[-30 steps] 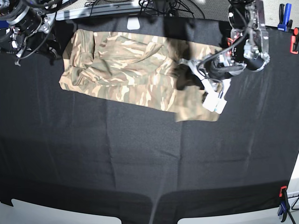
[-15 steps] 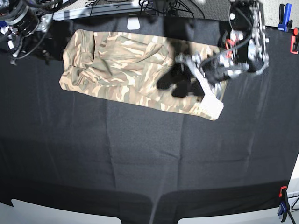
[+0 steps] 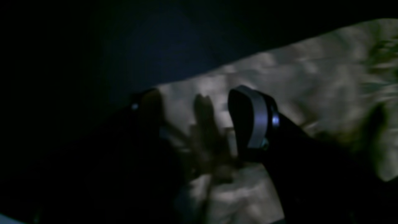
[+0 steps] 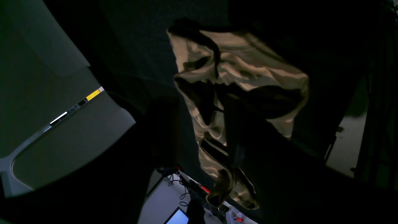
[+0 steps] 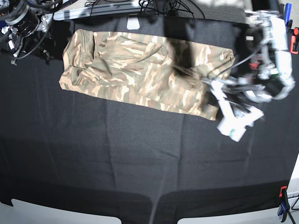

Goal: Layout the t-shirt on the table in an organized manner, then fold the t-shirt properly
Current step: 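Release the folded end and move the left gripper along the shirt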

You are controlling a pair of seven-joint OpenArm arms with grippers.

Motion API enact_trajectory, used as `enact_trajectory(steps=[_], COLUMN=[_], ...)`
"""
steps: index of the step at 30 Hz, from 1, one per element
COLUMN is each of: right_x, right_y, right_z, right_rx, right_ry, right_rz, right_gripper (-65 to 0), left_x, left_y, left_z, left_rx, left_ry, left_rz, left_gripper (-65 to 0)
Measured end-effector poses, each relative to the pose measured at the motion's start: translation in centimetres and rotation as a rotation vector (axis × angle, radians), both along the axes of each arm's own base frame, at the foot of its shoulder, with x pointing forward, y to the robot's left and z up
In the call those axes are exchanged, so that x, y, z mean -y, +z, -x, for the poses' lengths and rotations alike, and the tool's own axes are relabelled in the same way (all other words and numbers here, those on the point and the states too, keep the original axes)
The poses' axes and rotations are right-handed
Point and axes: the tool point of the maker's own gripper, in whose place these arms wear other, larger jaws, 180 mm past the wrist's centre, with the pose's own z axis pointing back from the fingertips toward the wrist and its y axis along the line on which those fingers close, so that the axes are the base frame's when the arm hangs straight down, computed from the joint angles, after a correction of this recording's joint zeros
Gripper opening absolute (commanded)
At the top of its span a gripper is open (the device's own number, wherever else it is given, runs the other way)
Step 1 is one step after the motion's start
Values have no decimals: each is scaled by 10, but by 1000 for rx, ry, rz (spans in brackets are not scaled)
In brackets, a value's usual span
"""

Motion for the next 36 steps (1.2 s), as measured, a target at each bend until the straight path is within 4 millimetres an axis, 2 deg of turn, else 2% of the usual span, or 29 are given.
enact_trajectory(steps=[3, 6, 12, 17, 20, 24, 26, 29, 32, 34, 36], right_x=[0, 0, 0, 0, 0, -3, -4, -5, -4, -4, -4], right_y=[0, -1, 0, 0, -1, -8, -13, -14, -14, -15, -14], right_z=[0, 0, 0, 0, 0, 5, 8, 9, 9, 9, 9], right_rx=[0, -3, -3, -2, -3, -50, -77, -85, -86, -87, -87], right_ry=[0, 0, 1, 1, 1, 22, 36, 39, 38, 38, 39], right_rz=[-1, 0, 1, 0, 0, 11, 16, 19, 20, 20, 20], right_gripper=[-419, -419, -419, -419, -419, -419, -419, -419, -419, -419, -419], left_x=[-12, -7, 3, 6, 1, 0, 12, 43, 68, 71, 67], left_y=[-14, -26, -29, -12, -4, -36, -54, -72, -54, -39, -34], left_z=[9, 19, 32, 20, 6, 0, 9, 40, 64, 74, 85], left_rx=[-35, -25, 25, 127, 240, 113, 31, -130, -153, -137, -139], left_ry=[48, 49, 45, 47, 57, 51, 15, -73, -157, -180, -190], left_rz=[-17, 35, 115, 155, 118, 35, 31, 63, 99, 79, 48], left_gripper=[-302, -302, -302, -302, -302, -302, -302, -305, -315, -315, -315])
